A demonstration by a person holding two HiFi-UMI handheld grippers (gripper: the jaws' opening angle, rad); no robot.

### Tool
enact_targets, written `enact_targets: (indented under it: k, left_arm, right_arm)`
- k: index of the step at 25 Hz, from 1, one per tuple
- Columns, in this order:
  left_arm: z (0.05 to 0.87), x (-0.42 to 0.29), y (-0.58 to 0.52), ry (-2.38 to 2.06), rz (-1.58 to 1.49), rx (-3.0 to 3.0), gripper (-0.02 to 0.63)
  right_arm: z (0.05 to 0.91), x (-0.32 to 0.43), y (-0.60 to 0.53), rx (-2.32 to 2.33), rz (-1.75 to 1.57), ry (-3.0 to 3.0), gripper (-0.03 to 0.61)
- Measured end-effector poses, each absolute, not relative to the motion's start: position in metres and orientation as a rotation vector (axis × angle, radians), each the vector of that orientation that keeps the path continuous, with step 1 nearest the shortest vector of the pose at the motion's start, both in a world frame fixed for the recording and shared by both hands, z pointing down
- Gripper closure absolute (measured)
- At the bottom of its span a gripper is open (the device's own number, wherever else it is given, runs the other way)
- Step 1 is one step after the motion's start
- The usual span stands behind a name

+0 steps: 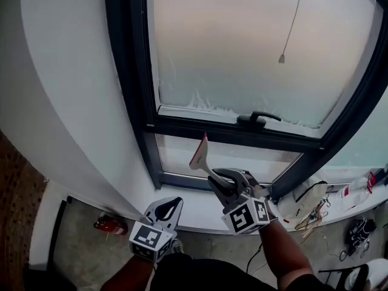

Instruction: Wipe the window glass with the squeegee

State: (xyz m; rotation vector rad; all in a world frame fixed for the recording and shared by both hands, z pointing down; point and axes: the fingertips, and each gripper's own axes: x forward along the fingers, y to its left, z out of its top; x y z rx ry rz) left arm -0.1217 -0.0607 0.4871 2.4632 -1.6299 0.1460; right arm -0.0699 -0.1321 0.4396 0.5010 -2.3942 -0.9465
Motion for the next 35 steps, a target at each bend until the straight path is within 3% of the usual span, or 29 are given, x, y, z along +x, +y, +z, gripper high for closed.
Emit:
enact_targets:
  k: [7,14,35]
  left_arm:
    - [0.492,-0.195,-0.104,-1.634,0.200,2.461,0.613]
    - [0.490,-0.218,-0.130,-1.599,0.180,2.495,0.612]
    - [0.498,-0.194,-0.178,-1.635,0.160,2.423,0.612]
  right_arm:
    - [0.419,-0.188,-0.243,0.442,-1.072,-2.223,0.511]
    - [0.412,-0.257,-0.301,0.402,-1.069,-2.191,0.511]
    - [0.411,-0.245,-0.336,0.299,-1.064,-2.228,0.511]
